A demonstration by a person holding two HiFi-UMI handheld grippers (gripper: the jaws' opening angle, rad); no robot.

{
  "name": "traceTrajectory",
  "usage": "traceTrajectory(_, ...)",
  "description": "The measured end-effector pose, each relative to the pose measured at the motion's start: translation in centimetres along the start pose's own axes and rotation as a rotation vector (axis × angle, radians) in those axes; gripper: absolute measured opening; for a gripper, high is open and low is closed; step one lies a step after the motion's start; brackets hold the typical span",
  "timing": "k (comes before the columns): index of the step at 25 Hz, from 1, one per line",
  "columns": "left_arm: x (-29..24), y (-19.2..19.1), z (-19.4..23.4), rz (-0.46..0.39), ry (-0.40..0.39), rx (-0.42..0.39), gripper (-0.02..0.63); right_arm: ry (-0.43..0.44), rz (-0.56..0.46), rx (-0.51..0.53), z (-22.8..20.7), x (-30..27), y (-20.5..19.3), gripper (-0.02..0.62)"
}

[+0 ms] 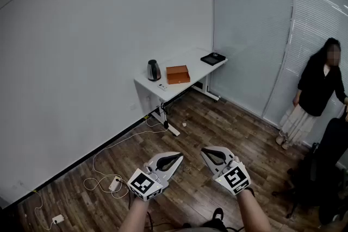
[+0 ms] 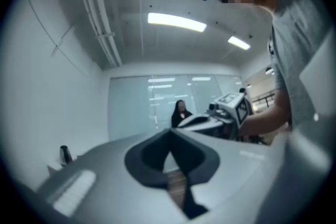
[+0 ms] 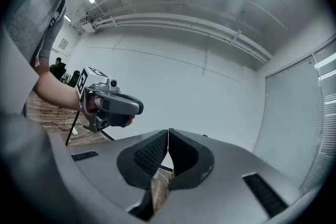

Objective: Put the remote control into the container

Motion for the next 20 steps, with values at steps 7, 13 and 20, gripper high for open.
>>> traceTrajectory(7, 0.01, 0.0, 0.21, 0.003, -0.003, 0.001, 0.0, -0.008, -0.001, 0.013, -0.05, -0.43, 0.06, 0.015)
traceTrajectory(13, -0.12, -0.44, -0.49, 0.019, -0.015, -0.02, 0.0, -0.006, -0.007, 0.013, 0.26, -0.41, -0.26, 0.017)
traceTrajectory(20, -0.25, -0.34, -0.47, 0.015, -0.037, -0.01, 0.0, 0.007, 0.005, -0.002, 0.29, -0.56, -0.16, 0.017)
Point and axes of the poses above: the fingertips, and each gripper's own axes: x backward along the fingers, z to its left, y out of its top, the point moved 3 cm from there along x, backward along the fingers, and after that the axes turned 4 degrees about z, right-handed, at the moved point
